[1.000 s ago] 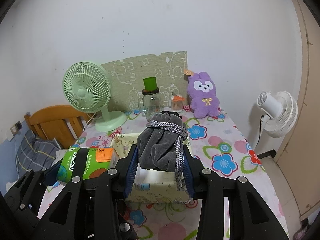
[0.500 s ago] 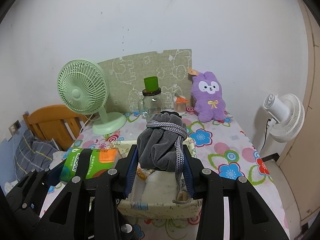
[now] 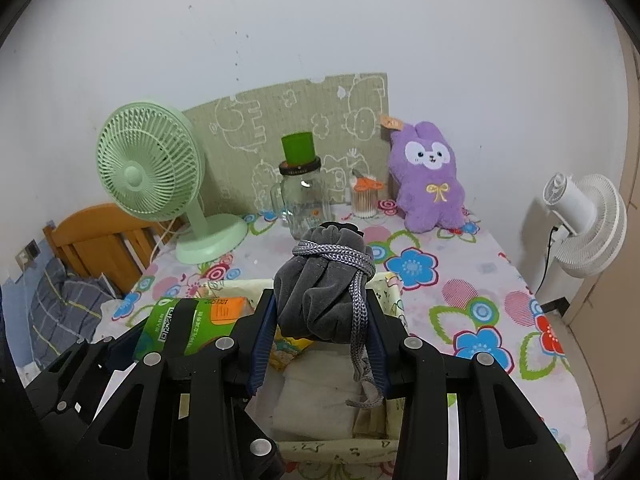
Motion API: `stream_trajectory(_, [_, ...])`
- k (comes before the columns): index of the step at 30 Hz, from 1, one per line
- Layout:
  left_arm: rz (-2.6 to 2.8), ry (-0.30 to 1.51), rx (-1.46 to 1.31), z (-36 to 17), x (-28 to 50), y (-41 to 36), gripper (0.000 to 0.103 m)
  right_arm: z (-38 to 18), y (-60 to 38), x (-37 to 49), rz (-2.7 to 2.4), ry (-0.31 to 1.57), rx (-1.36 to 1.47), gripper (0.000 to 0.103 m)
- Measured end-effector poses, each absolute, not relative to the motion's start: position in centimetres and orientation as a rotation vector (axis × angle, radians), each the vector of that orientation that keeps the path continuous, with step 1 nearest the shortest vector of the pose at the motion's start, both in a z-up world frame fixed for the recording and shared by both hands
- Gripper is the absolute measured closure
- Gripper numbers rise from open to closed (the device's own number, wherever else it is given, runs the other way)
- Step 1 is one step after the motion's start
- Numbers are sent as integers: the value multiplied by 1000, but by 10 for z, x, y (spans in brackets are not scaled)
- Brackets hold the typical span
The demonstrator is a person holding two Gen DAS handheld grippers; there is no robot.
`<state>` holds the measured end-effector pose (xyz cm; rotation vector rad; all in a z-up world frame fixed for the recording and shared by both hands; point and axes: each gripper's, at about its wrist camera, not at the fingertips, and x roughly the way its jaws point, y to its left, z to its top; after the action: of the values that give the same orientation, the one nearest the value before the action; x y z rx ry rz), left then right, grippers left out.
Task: Organize soft objects
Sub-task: 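Lower the tissue pack into the basket with the left tool while the right tool releases the pouch inside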
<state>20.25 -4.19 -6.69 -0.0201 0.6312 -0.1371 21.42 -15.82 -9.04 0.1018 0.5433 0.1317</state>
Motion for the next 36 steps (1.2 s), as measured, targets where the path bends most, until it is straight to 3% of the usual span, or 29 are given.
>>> stream_trajectory(4, [-143,646,-20,-72,207,-44,26,-97,-160,222,137,560,102,59])
stream_trajectory(9, [-129,658,-10,-76,210,-45,8,-101,-160,225,146,563,99,59])
stream_trajectory(36, [-48,737,12,-84,216,-16,4,-109,-126,240,278,609,89,59])
